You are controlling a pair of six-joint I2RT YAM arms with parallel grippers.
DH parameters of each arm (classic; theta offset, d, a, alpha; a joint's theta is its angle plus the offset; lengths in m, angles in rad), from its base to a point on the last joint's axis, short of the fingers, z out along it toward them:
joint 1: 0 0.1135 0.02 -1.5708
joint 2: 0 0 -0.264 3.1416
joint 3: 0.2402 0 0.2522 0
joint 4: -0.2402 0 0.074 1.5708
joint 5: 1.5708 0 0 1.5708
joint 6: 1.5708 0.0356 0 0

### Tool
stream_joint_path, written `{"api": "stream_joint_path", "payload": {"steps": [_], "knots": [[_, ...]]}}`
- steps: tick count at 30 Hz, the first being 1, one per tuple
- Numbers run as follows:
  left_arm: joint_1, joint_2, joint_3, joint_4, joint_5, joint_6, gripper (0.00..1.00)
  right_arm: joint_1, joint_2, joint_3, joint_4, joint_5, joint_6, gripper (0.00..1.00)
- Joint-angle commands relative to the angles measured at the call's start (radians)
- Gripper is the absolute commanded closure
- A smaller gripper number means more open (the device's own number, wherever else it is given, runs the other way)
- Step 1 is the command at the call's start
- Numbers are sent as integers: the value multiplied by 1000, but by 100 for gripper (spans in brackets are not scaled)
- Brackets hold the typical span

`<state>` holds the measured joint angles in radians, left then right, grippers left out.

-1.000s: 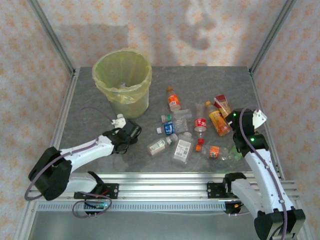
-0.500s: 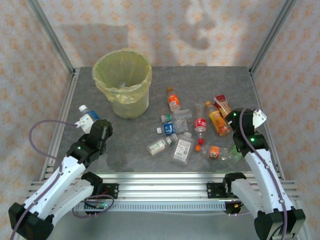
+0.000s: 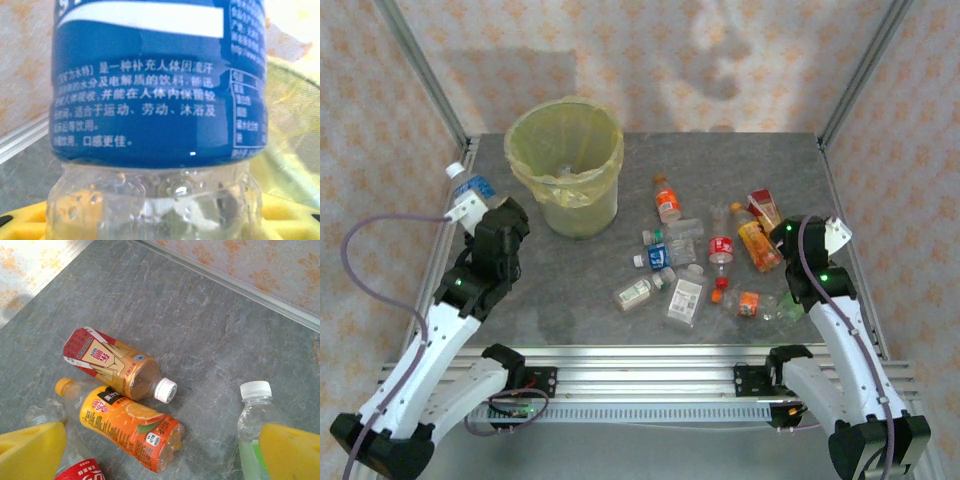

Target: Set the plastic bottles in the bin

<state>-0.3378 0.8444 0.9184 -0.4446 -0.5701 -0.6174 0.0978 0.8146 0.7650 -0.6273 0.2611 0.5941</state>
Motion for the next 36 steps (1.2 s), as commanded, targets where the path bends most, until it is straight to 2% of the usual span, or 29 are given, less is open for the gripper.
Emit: {"api": "stream_joint_path", "payload": {"steps": [1, 7, 15, 24, 29, 36], "knots": [[14, 92, 112, 106, 61, 134, 48, 6, -3, 12, 4, 3, -6, 1], [26, 280, 360, 119, 218, 283, 48, 6, -10, 16, -12, 11, -5, 1], [47, 573, 721, -45, 388, 407, 48, 6, -20, 11, -21, 14, 3, 1], [71, 866, 1038, -243, 495, 465, 48, 7, -38, 6, -43, 26, 10, 1], [83, 976, 1141, -344, 541, 478, 48, 6, -51, 7, -58, 44, 6, 1], [85, 1011, 1131, -387, 546, 491, 48, 6, -52, 7, -64, 47, 6, 1]]}}
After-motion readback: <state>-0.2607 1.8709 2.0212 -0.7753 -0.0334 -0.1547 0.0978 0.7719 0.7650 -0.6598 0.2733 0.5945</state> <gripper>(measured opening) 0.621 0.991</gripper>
